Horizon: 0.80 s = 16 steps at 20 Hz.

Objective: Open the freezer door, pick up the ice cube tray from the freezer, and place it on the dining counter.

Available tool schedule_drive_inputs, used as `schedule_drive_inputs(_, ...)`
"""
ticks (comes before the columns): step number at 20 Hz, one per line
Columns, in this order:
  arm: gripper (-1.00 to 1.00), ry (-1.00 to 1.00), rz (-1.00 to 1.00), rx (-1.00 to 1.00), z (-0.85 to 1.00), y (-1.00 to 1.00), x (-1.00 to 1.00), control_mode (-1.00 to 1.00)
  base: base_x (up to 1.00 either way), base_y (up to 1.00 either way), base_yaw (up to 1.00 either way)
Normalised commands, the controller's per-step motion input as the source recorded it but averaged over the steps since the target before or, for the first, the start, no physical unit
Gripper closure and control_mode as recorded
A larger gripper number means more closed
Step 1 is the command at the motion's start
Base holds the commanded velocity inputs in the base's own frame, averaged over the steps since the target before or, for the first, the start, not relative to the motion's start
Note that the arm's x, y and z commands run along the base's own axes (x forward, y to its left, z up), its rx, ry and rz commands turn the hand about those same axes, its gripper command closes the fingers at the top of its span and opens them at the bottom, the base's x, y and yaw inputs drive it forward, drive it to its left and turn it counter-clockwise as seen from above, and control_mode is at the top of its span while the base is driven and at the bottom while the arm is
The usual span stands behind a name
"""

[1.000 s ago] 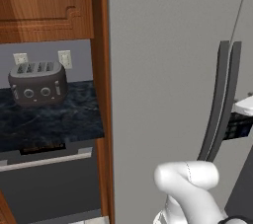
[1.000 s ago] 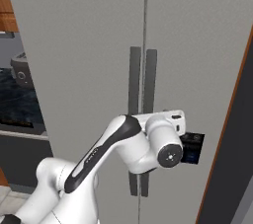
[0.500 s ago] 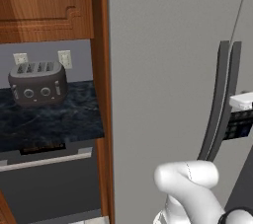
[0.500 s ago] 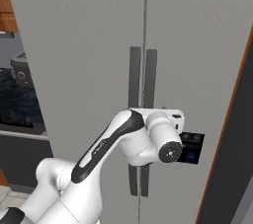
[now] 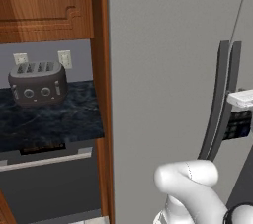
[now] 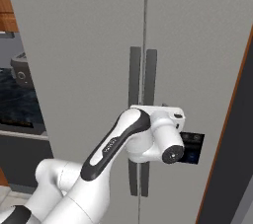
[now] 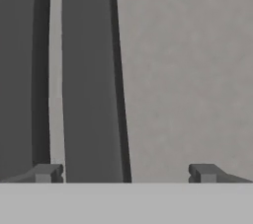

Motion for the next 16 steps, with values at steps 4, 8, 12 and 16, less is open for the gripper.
schedule_drive_inputs(4,-1.00,-0.05,0.07,0.06,0.00,0.00,0.00,-1.00,0.00,0.00,0.00)
schedule_drive_inputs(8,-1.00,-0.01,0.10,0.04,0.00,0.00,0.00,-1.00,0.00,0.00,0.00)
schedule_drive_inputs(12,-1.00,0.00,0.06,0.02,0.00,0.02,0.01,-1.00,0.00,0.00,0.00)
schedule_drive_inputs(16,-1.00,0.00,0.02,0.00,0.00,0.10,0.00,-1.00,0.00,0.00,0.00)
